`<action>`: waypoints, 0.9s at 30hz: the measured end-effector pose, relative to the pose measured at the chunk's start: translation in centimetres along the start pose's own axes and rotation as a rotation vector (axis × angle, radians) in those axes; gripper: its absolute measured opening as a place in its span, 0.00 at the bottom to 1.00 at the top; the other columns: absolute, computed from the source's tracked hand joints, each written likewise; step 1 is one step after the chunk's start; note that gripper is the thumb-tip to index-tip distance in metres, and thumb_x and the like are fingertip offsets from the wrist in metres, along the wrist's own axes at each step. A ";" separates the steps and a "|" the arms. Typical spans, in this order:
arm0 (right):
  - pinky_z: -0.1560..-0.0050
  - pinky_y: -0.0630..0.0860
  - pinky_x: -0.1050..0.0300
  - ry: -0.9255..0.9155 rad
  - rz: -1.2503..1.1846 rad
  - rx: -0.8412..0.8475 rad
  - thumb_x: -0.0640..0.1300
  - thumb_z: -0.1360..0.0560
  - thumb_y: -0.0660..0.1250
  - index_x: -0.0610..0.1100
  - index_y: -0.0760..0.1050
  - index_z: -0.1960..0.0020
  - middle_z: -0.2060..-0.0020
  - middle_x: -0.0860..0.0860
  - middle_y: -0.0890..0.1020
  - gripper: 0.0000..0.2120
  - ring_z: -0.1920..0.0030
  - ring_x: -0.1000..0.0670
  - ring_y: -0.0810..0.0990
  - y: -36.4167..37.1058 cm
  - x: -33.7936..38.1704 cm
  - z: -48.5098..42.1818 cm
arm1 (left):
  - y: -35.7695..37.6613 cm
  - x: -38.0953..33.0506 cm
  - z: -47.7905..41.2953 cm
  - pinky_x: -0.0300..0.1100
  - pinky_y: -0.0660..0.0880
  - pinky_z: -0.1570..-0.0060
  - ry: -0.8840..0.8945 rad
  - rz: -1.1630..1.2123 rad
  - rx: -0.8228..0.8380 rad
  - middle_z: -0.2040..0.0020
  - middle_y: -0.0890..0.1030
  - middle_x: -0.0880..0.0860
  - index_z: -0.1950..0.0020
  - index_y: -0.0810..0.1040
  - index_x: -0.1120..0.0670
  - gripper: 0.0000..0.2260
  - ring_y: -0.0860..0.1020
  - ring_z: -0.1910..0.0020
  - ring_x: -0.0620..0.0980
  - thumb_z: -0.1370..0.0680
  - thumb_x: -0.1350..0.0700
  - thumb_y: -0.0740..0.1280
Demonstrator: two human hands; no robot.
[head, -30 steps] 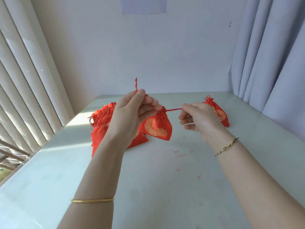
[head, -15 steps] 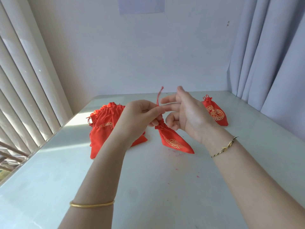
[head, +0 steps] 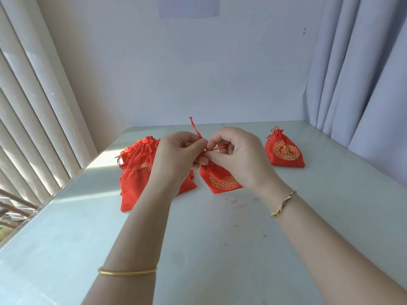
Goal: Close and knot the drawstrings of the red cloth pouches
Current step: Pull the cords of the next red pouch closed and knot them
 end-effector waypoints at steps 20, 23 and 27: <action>0.79 0.59 0.66 0.622 -0.744 0.055 0.35 0.25 0.63 0.42 0.72 0.66 0.76 0.50 0.68 0.11 0.81 0.57 0.61 0.8 -1.9 0.2 | -0.2 -2.6 0.8 0.27 0.68 0.56 0.299 -0.384 -0.115 0.51 0.72 0.46 0.62 0.78 0.46 0.13 0.73 0.53 0.38 0.29 0.66 0.64; 0.77 0.59 0.65 0.627 -0.786 0.068 0.35 0.25 0.63 0.42 0.72 0.69 0.77 0.51 0.69 0.13 0.78 0.56 0.62 0.8 -1.9 0.2 | 0.6 -2.6 1.0 0.35 0.69 0.50 0.332 -0.458 -0.087 0.53 0.69 0.44 0.59 0.81 0.46 0.09 0.72 0.50 0.43 0.29 0.60 0.67; 0.76 0.60 0.64 0.625 -0.851 0.081 0.34 0.26 0.63 0.42 0.73 0.70 0.77 0.51 0.70 0.14 0.78 0.56 0.62 0.8 -1.9 0.1 | 0.7 -2.3 0.9 0.41 0.70 0.46 0.361 -0.509 -0.104 0.55 0.67 0.43 0.59 0.81 0.45 0.04 0.72 0.47 0.49 0.29 0.56 0.71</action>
Point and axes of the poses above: each hand's wrist, its own z-axis away from the middle knuckle, its own y-axis out of the palm, x = y × z, the point moved 3 cm from there along -z, towards the middle knuckle
